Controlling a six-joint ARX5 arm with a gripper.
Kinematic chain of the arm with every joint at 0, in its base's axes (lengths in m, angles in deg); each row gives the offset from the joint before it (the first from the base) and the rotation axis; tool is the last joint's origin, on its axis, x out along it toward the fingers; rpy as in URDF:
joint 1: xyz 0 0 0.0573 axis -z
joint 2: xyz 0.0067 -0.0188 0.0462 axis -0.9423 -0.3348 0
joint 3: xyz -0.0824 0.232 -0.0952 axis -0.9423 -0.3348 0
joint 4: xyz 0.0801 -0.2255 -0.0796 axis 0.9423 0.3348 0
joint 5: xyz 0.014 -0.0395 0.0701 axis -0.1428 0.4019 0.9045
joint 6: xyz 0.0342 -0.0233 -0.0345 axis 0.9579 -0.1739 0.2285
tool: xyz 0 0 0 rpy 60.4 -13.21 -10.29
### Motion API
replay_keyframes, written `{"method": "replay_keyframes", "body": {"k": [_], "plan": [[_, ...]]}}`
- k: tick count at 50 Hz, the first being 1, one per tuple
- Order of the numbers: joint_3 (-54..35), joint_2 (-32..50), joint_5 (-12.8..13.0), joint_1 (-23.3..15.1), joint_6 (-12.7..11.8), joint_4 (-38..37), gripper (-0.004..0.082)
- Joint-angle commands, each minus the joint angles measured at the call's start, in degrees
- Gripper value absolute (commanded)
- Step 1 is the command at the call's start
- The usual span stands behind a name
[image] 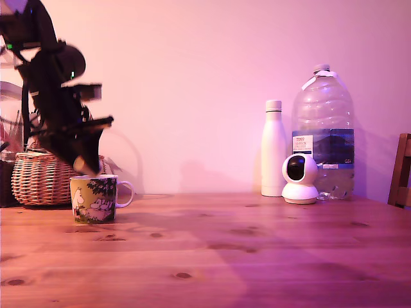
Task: Pick up the coffee capsules from the table one by one and drop them inside the nearest coffee cup
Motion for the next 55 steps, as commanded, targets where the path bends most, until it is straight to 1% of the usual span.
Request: {"method": "replay_keyframes", "body": {"k": [1,12,14,15,19,21,22,24,27,33,37,39,41,44,49,51,52,53,54,55], "plan": [[0.22,-1.14,0.07,0.17,0.52,-1.03,0.0241],[0.22,-1.14,-0.13,0.17,0.48,-2.62,0.0247],[0.22,-1.14,-0.17,0.20,0.46,-2.78,0.0295],[0.22,-1.14,-0.17,0.20,0.46,-2.97,0.0345],[0.22,-1.14,-0.33,0.52,0.22,-3.13,0.0622],[0.22,-1.14,-0.31,0.55,0.28,-3.10,0.0722],[0.22,-1.14,-0.39,0.55,0.28,-3.06,0.0751],[0.22,-1.14,-0.66,0.55,0.46,-3.30,0.0785],[0.22,-1.01,-1.14,0.55,0.46,-3.72,0.0783],[0.22,-0.61,-1.18,0.57,0.37,-3.43,0.0773],[0.22,0.17,-1.14,0.96,0.37,-2.97,0.0714],[0.22,0.72,-1.14,0.98,0.37,-2.54,0.0657],[0.22,1.36,-1.07,0.98,0.37,-2.16,0.0579],[0.22,2.23,-1.18,1.01,0.35,-1.97,0.0421],[0.22,3.87,-1.18,1.05,0.35,-1.66,0.0082],[0.22,4.39,-1.20,1.05,0.35,-1.66,-0.0010],[0.22,4.70,-1.16,1.05,0.35,-1.60,-0.0032],[0.22,4.96,-1.16,1.05,0.35,-1.53,-0.0017],[0.22,5.22,-1.16,1.05,0.94,-1.44,-0.0018],[0.20,5.55,-1.16,1.05,0.94,-1.31,-0.0020]]}}
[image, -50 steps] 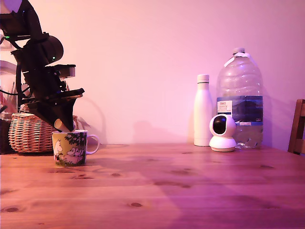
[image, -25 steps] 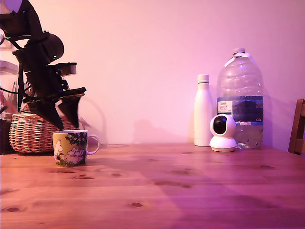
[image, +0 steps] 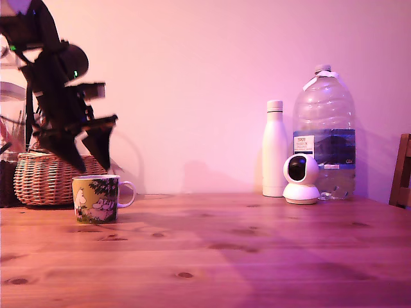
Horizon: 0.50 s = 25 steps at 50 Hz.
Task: Pick up the coffee capsules from the table one by one and drop them inside the nearest coffee cup
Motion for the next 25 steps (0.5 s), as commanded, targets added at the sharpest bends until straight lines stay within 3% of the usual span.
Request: {"method": "replay_keyframes", "body": {"k": [1,10,25], "plan": [[0.20,2.78,-0.28,0.28,0.90,0.02,-0.0020],[-2.56,7.04,-0.35,0.44,0.87,-1.33,-0.0020],[-21.81,22.88,-1.79,0.37,0.28,-14.08,-0.0019]]}}
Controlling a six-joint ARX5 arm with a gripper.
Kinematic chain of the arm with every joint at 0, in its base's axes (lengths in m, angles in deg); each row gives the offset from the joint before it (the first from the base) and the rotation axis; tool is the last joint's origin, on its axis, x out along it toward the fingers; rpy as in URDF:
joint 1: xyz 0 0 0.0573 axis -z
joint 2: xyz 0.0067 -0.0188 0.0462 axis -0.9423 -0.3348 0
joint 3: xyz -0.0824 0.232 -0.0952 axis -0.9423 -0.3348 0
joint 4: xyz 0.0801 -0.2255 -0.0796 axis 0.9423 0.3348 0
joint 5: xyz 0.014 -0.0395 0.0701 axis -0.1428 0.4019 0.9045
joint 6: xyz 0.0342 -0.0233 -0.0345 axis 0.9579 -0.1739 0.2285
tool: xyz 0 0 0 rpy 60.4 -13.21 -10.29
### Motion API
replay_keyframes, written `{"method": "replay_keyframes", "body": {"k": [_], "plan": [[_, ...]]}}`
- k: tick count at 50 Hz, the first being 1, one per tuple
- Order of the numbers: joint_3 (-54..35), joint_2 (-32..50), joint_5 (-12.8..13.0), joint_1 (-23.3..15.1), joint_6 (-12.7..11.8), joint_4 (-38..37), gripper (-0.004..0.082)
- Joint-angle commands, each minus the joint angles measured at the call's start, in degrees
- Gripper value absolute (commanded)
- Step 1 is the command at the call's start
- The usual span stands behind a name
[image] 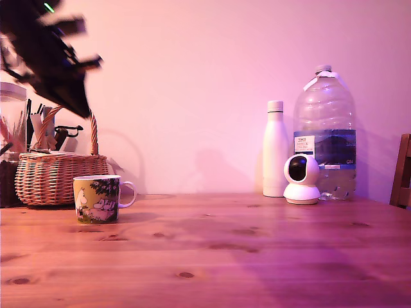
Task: Pick up the coffee capsules from the table one by one and drop them inside the nearest coffee cup
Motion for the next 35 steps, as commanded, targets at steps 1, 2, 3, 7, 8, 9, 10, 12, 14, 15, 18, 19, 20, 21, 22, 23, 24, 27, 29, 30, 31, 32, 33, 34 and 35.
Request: {"method": "replay_keyframes", "body": {"k": [1,2,3,7,8,9,10,12,14,15,18,19,20,21,22,23,24,27,29,30,31,32,33,34,35], "plan": [[-4.94,3.08,-0.77,0.35,-0.28,-3.02,-0.0020],[-6.14,4.24,-1.07,0.37,-0.28,-3.85,-0.0020],[-7.23,5.42,-1.55,0.37,-1.36,-4.44,-0.0020],[-10.49,9.53,-2.47,0.42,-1.90,-6.14,-0.0019],[-11.15,10.51,-2.54,0.42,-2.23,-6.54,-0.0020],[-11.65,11.34,-2.56,0.42,-2.23,-6.73,-0.0020],[-12.11,12.22,-2.58,0.42,-2.23,-6.91,-0.0020],[-12.79,14.03,-2.60,0.42,-2.23,-6.88,-0.0020],[-13.25,15.56,-2.58,0.42,-2.23,-6.88,-0.0019],[-13.38,16.20,-2.60,0.42,-2.23,-6.86,-0.0020],[-13.75,18.43,-2.60,0.42,-2.71,-6.45,-0.0020],[-13.81,18.99,-2.60,0.42,-2.71,-6.29,-0.0020],[-13.84,19.54,-2.62,0.42,-2.75,-6.19,-0.0020],[-13.86,20.13,-2.62,0.42,-2.75,-6.05,-0.0020],[-13.86,20.65,-2.62,0.42,-2.80,-5.79,-0.0020],[-13.86,21.16,-2.62,0.42,-2.80,-5.60,-0.0020],[-13.86,21.73,-2.73,0.42,-2.80,-5.40,-0.0020],[-13.86,23.08,-3.41,0.55,-3.17,-5.22,-0.0020],[-13.86,23.91,-3.91,0.68,-3.19,-5.22,-0.0020],[-13.86,24.37,-3.98,0.74,-3.19,-5.22,-0.0019],[-13.86,24.81,-3.98,0.85,-3.19,-5.25,-0.0020],[-13.86,25.20,-3.98,0.92,-3.19,-5.25,-0.0020],[-13.86,25.55,-4.00,1.01,-3.19,-5.25,-0.0019],[-13.86,25.90,-4.04,1.11,-3.19,-5.27,-0.0019],[-13.86,26.29,-4.13,1.20,-3.19,-5.27,-0.0019]]}}
